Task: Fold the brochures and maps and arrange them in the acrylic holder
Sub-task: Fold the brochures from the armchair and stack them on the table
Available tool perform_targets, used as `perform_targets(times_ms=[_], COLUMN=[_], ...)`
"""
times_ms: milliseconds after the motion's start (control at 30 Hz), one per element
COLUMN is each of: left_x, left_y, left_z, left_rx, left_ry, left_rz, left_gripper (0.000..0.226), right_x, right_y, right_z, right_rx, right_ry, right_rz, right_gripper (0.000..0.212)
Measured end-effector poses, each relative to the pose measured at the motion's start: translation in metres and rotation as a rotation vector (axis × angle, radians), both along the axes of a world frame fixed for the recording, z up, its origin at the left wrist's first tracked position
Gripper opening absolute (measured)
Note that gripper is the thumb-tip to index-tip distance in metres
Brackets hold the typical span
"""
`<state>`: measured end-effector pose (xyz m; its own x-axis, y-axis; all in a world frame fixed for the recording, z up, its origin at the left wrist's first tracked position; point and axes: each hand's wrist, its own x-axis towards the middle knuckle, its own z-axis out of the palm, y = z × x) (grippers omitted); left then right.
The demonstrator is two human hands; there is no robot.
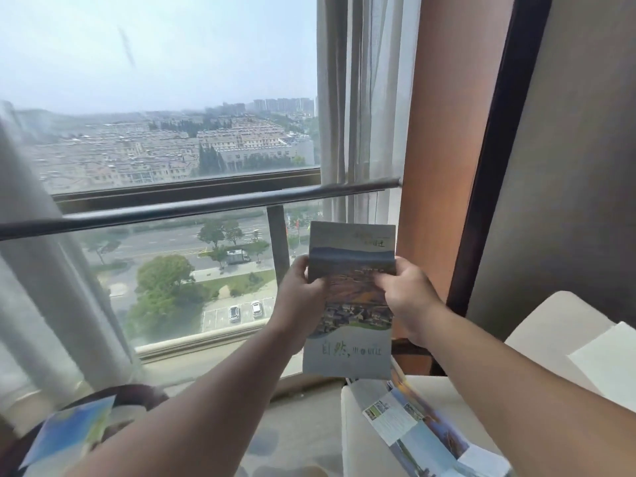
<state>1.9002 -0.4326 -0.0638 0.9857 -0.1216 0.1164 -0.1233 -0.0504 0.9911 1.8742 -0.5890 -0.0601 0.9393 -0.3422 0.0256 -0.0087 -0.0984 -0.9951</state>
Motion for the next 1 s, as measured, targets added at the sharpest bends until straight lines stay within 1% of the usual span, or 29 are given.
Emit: perform_targets(times_ms=[133,233,300,500,633,733,833,933,1000], left_x=[0.003,0.009,0.016,0.055,0.075,0.095,0.110,0.118,0.120], left_y=[0.080,0.151,0.201,0.360,0.449,0.488,0.506,0.514,0.518], left_z=[-0.019,-0.033,-0.043,-0.087,-0.124,-0.159,-0.205,-0.255,-0.293], left_rx=[0.061,0.068,0.093,0.119,0.173,0.232,0.284,0.378,0.484], left_ry=[0.029,0.057,0.073,0.127,0.209,0.267,0.345,0.443,0.516], left_rz=[0.162,0.246,0.310,0.424,0.452,0.429,0.402,0.380,0.372], left_gripper=[0.035,0.038,0.036,0.024,0.021,0.022,0.025,0.038,0.049], right_x=[0.025,0.043,0.058,0.108,0.133,0.149,0.162,0.172,0.176], right_y=[0.072,0.140,0.189,0.349,0.435,0.472,0.489,0.497,0.503], right_z=[-0.023,-0.036,-0.043,-0.080,-0.120,-0.156,-0.200,-0.249,-0.287], right_rx=[0.008,0.007,-0.013,-0.148,-0.295,-0.352,-0.423,-0.478,-0.523], right_ry=[0.045,0.078,0.092,0.122,0.203,0.281,0.355,0.439,0.499], right_rz=[0.120,0.197,0.246,0.324,0.373,0.392,0.377,0.383,0.397], right_gripper=[0.014,0.009,0.007,0.005,0.003,0.004,0.005,0.003,0.007])
